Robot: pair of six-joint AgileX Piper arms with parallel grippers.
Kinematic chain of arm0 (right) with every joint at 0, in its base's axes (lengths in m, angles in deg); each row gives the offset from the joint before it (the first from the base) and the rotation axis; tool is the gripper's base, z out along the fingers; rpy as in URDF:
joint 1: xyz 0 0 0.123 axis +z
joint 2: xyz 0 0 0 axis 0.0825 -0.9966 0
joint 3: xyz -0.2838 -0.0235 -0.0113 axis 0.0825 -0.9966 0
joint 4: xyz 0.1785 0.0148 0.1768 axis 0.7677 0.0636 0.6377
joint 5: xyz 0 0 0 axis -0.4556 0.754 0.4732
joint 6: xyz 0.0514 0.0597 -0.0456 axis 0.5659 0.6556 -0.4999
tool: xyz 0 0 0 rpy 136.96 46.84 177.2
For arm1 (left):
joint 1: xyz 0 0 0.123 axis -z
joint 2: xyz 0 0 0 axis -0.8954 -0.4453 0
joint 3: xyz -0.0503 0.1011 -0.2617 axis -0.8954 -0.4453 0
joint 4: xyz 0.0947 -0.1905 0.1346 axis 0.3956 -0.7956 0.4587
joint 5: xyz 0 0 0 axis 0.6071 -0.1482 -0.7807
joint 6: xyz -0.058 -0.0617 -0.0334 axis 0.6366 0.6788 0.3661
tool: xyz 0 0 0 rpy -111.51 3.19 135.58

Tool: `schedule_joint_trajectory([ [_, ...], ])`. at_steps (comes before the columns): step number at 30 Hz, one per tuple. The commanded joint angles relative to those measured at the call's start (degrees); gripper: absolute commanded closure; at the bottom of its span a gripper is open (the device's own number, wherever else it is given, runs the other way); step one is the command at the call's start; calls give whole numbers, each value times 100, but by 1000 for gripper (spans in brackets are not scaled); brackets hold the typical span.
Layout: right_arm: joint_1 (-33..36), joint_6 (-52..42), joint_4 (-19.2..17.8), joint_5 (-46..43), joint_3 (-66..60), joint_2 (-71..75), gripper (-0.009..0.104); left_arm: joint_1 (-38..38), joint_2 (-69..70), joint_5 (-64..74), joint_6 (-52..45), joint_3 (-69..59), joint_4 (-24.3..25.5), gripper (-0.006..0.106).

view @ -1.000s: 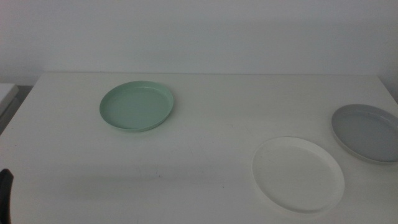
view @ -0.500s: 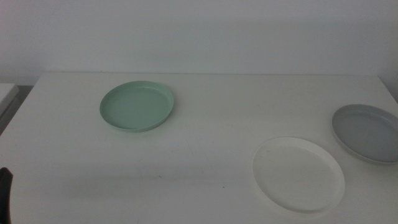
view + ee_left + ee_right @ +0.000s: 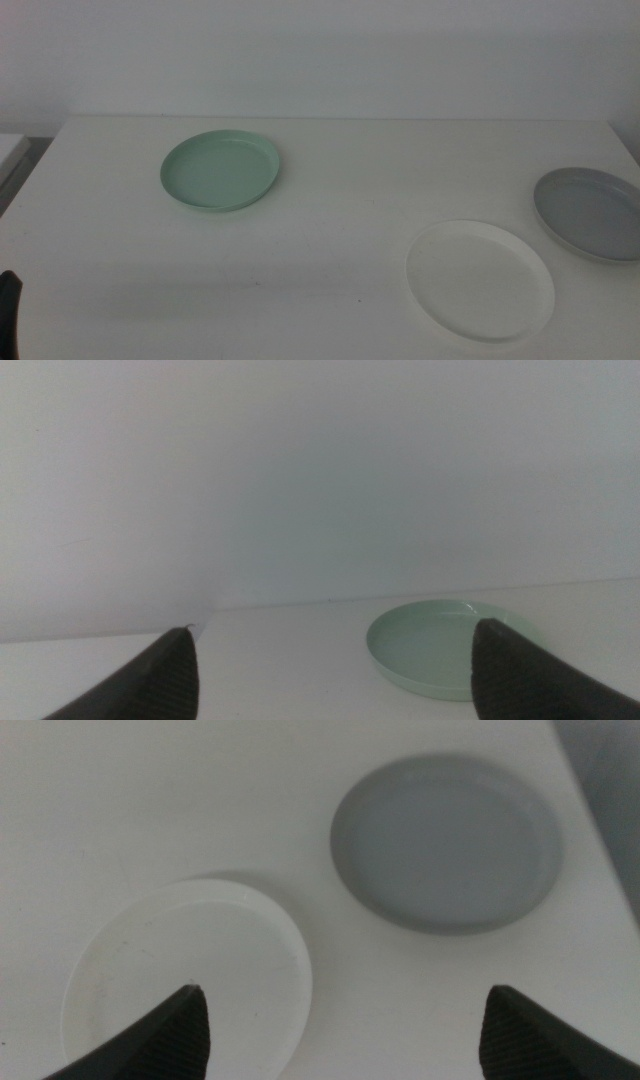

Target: Stack the three bowls on top of each other.

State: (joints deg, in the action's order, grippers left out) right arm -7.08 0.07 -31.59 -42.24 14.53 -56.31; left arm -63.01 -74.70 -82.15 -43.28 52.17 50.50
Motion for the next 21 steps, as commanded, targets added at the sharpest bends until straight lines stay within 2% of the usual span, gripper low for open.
schedule_joint_trajectory([
  [1, -38, 80, 65, -4, 131, -318, 2, -5, 24, -49, 28, -2, -48, 7],
  [5, -38, 122, 144, -423, 131, -746, 2, -5, 24, -49, 28, -2, -48, 7],
  [8, -38, 156, 343, -153, 131, -848, 2, -5, 24, -49, 28, -2, -48, 7],
  [12, -38, 156, 343, 122, 131, -927, 2, -5, 24, -49, 28, -2, -48, 7],
  [16, -38, 3, 493, 215, 199, -1153, 2, -5, 24, -49, 28, -2, -48, 7],
  [21, -38, -67, 411, 896, 754, -2080, 2, -5, 24, -49, 28, -2, -48, 7],
])
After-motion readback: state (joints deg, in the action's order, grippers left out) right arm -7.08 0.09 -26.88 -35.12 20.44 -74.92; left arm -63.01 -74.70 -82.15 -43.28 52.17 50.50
